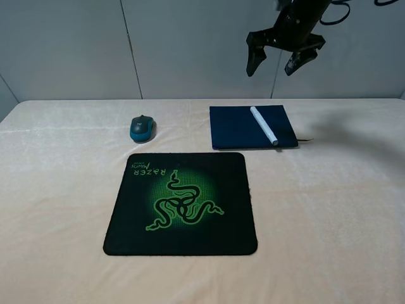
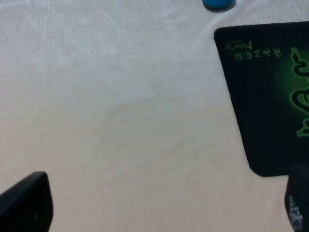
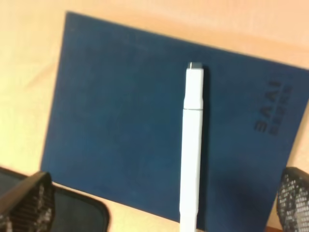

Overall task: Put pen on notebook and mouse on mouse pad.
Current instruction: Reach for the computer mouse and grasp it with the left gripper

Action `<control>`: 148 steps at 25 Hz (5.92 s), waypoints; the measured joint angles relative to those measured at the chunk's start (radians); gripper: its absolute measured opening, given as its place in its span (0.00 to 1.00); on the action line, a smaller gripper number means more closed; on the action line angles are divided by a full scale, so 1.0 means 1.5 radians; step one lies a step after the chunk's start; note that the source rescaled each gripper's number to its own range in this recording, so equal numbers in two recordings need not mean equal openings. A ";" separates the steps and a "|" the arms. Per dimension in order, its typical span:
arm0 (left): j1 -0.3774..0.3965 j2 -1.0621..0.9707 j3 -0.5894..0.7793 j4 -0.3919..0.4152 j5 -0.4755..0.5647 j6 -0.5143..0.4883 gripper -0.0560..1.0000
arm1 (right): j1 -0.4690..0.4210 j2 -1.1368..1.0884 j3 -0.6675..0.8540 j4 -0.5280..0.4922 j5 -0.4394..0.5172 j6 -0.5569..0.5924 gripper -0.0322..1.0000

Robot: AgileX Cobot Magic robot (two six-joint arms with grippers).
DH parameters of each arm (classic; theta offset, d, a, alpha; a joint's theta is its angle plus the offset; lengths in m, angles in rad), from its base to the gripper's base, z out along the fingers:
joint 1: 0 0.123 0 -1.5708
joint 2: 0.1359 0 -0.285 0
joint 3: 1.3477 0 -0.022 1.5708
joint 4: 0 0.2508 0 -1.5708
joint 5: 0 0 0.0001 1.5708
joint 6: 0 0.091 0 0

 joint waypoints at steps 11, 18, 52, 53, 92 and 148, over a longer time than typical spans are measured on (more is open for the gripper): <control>0.000 0.000 0.000 0.000 0.000 0.000 0.92 | 0.000 -0.227 0.254 -0.001 0.000 0.001 1.00; 0.000 0.000 0.000 0.000 0.000 0.000 0.92 | 0.000 -0.417 0.483 -0.001 0.001 0.001 1.00; 0.000 0.000 0.000 0.000 0.000 0.000 0.92 | -0.070 -1.271 1.017 -0.050 -0.065 0.001 1.00; 0.000 0.000 0.000 0.000 0.000 0.000 0.92 | -0.084 -1.301 1.034 -0.053 -0.074 0.001 1.00; 0.000 0.000 0.000 0.000 0.000 0.000 0.92 | -0.184 -1.477 1.125 -0.075 -0.122 0.001 1.00; 0.000 0.459 -0.412 0.027 0.066 -0.053 0.92 | -0.184 -1.477 1.125 -0.075 -0.122 0.001 1.00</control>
